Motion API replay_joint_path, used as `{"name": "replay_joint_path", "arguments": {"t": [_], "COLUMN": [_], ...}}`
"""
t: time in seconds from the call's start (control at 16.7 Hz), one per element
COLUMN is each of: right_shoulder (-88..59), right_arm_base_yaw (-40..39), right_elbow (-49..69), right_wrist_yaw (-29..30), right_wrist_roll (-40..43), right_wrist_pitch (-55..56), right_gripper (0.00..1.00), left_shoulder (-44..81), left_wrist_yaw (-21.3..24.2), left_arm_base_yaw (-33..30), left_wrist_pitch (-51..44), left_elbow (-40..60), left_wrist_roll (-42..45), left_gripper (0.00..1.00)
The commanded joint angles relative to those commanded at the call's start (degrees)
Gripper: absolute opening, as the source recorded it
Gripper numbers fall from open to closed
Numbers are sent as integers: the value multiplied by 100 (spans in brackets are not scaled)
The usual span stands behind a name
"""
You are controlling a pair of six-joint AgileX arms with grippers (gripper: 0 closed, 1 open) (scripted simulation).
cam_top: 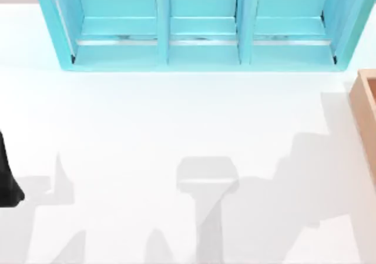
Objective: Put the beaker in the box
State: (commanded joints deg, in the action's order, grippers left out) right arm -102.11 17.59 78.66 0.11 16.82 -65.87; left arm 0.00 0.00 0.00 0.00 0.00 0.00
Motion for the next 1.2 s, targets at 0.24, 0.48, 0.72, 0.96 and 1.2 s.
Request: {"name": "replay_joint_path", "arguments": {"t": [0.24,0.48,0.72,0.96,1.2], "right_shoulder": [0,0,0,0,0], "right_arm_base_yaw": [0,0,0,0,0], "right_elbow": [0,0,0,0,0], "right_wrist_yaw": [0,0,0,0,0], "right_wrist_roll": [0,0,0,0,0], "right_wrist_pitch": [0,0,0,0,0], "right_gripper": [23,53,83,100,100], "left_shoulder": [0,0,0,0,0], "left_wrist_yaw": [0,0,0,0,0], "left_arm_base_yaw": [0,0,0,0,0], "left_wrist_pitch": [0,0,0,0,0], "left_elbow": [0,0,0,0,0], "left_wrist_roll": [0,0,0,0,0], "left_gripper": [100,100,100,100,100]}}
